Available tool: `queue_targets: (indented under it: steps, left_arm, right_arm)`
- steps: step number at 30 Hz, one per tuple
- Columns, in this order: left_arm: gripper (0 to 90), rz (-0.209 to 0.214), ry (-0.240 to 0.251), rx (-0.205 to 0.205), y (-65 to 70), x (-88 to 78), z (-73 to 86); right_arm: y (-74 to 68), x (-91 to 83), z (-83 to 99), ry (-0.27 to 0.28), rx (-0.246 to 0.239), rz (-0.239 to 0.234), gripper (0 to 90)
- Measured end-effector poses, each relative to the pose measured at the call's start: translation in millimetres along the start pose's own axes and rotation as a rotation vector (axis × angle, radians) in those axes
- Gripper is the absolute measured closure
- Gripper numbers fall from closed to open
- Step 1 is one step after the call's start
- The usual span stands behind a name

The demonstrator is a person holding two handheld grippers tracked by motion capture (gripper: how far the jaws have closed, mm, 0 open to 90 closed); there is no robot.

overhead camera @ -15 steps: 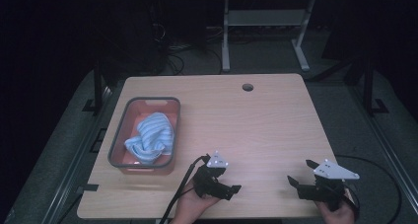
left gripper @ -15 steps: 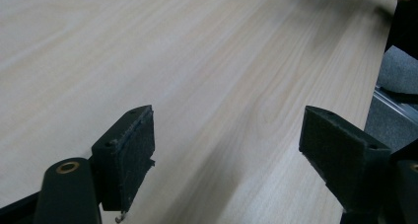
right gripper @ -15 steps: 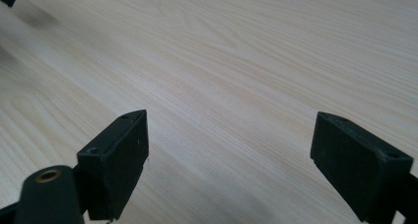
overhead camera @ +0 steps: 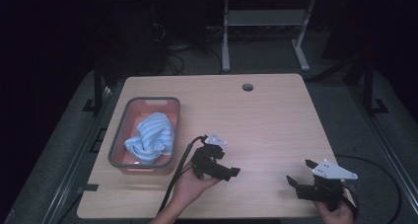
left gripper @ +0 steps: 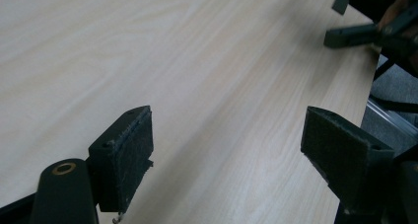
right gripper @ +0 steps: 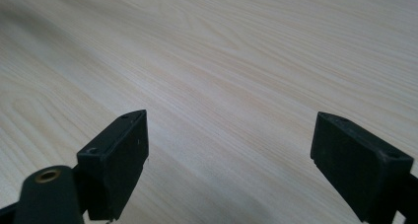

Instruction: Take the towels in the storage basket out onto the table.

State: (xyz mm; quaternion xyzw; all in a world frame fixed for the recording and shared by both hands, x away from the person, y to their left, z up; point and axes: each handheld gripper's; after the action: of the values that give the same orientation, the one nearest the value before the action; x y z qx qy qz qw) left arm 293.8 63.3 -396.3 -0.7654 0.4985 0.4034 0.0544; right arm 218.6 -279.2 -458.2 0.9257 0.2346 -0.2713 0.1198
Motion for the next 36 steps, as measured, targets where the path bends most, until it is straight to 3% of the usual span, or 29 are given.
queue_targets:
  steps: [3,5,13,26,36]
  left_arm:
    - [19.3,-0.011,-0.013,0.010,-3.4,-6.4,-9.8]
    - [19.1,-0.024,-0.006,-0.009,-6.7,-10.8,-16.6]
    - [18.9,-0.053,-0.021,-0.016,-14.8,-25.7,-30.3]
    - [19.8,-0.095,-0.009,-0.027,-25.8,-51.0,-41.4]
    - [20.6,-0.130,0.018,-0.068,-43.5,-77.7,-45.2]
  right_arm:
    - [-0.4,1.3,-0.2,0.001,-0.001,-0.001,14.1]
    - [0.2,1.5,-0.6,0.000,-0.004,0.001,14.2]
    - [1.3,-1.3,0.3,-0.001,0.011,0.003,14.2]
    - [2.5,-1.4,0.6,0.003,0.012,0.004,14.2]
    - [1.7,-1.1,0.3,0.000,0.011,0.003,14.2]
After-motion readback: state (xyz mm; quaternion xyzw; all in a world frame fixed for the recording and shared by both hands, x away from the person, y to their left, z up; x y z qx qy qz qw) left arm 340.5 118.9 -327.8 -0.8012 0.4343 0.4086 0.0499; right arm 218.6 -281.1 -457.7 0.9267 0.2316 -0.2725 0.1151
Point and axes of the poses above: each handheld gripper's, and its own axes: x roughly forward along the jaws, z roughly out of its underside, y roughly to its right, and after that the axes turned 4 degrees about z, right-handed
